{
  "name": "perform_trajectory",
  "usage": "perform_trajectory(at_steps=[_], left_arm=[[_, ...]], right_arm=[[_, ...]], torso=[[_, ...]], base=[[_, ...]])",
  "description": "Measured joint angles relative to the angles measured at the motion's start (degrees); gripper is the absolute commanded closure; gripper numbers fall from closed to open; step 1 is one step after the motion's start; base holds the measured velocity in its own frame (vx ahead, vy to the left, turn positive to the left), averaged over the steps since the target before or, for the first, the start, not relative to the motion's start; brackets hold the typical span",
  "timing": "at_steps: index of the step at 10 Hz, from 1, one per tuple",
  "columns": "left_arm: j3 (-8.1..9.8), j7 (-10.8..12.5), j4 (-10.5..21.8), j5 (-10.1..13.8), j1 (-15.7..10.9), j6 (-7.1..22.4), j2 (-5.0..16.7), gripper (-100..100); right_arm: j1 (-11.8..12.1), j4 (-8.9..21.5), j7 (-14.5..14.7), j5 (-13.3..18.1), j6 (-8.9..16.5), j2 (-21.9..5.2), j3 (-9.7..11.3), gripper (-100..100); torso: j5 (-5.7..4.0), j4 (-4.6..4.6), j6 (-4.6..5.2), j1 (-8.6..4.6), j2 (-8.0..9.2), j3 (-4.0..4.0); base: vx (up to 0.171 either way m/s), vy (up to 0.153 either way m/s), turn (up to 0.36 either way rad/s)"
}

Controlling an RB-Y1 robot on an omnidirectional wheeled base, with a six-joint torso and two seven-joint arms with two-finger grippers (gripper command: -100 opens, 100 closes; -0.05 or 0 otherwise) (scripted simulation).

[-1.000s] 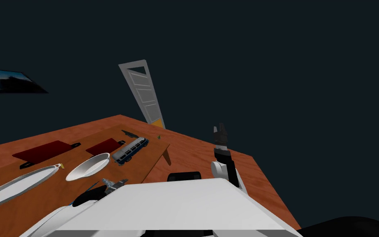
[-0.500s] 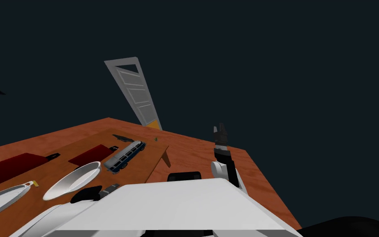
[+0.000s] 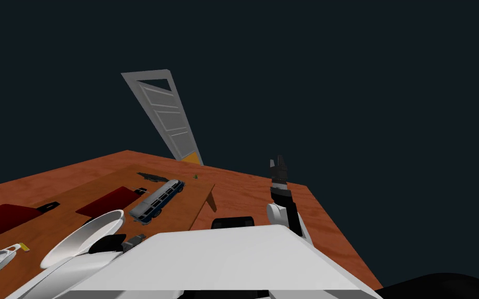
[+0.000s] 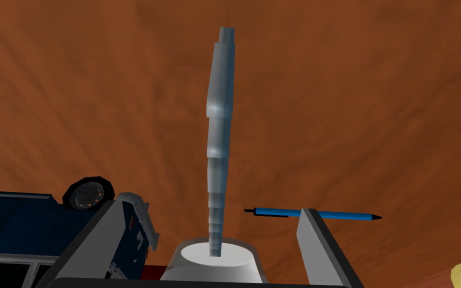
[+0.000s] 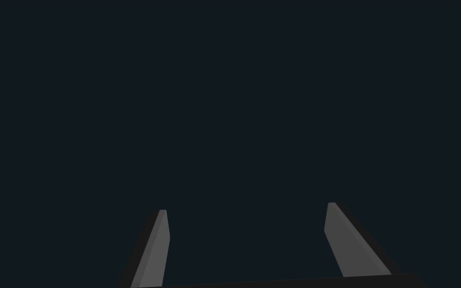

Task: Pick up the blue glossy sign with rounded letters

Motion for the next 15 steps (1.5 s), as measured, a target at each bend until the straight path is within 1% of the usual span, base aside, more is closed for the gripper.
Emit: perform_trajectory(at_steps=[1,2,4,5,9,10,11,14,15], left_arm=[[-0.17,0.0,0.8,-0.3,-0.2,-0.4,-0.3,-100],[-0.54,0.0,2.2,-0.7,-1.0,-1.1,-0.6,-100],[-0.89,-0.1,4.1,-1.2,-1.4,-2.5,-1.2,-100],[-0.90,-0.1,4.2,-1.2,-1.5,-2.6,-1.2,100],[-0.90,-0.1,4.3,-1.2,-1.4,-2.4,-1.2,100],[-0.90,-0.1,4.3,-1.2,-1.4,-2.4,-1.2,0],[-0.90,-0.1,4.3,-1.2,-1.4,-2.4,-1.2,100],[-0.16,-0.1,0.9,-0.2,-0.3,-0.7,-0.2,100],[-0.13,-0.1,0.8,-0.1,-0.3,-0.6,-0.1,0]], right_arm=[[0.0,0.0,0.0,0.0,0.0,0.0,0.0,0],[0.0,0.0,0.0,0.0,0.0,0.0,0.0,0],[0.0,0.0,0.0,0.0,0.0,0.0,0.0,0],[0.0,0.0,0.0,0.0,0.0,0.0,0.0,0],[0.0,0.0,0.0,0.0,0.0,0.0,0.0,0],[0.0,0.0,0.0,0.0,0.0,0.0,0.0,0],[0.0,0.0,0.0,0.0,0.0,0.0,0.0,0],[0.0,0.0,0.0,0.0,0.0,0.0,0.0,0],[0.0,0.0,0.0,0.0,0.0,0.0,0.0,0]], torso=[[-0.01,0.00,0.01,-0.04,-0.01,-0.01],[-0.01,0.00,0.01,-0.04,-0.02,-0.01],[-0.02,0.00,0.00,-0.05,-0.01,-0.01],[-0.03,0.00,0.00,-0.09,-0.02,-0.01],[0.06,0.09,0.05,0.02,0.08,0.08],[0.06,0.08,0.03,0.03,0.08,0.08],[0.06,0.08,0.03,0.03,0.08,0.08],[0.01,0.05,0.00,-0.10,0.05,0.05],[0.03,0.03,0.00,-0.05,0.04,0.04]], base=[[0.000,0.018,-0.041],[0.000,0.016,-0.029],[0.000,0.012,-0.017],[0.000,0.000,0.000],[-0.001,0.000,0.003],[0.000,0.000,0.000],[-0.002,-0.013,0.048],[0.003,-0.018,0.030],[0.000,0.000,0.000]])
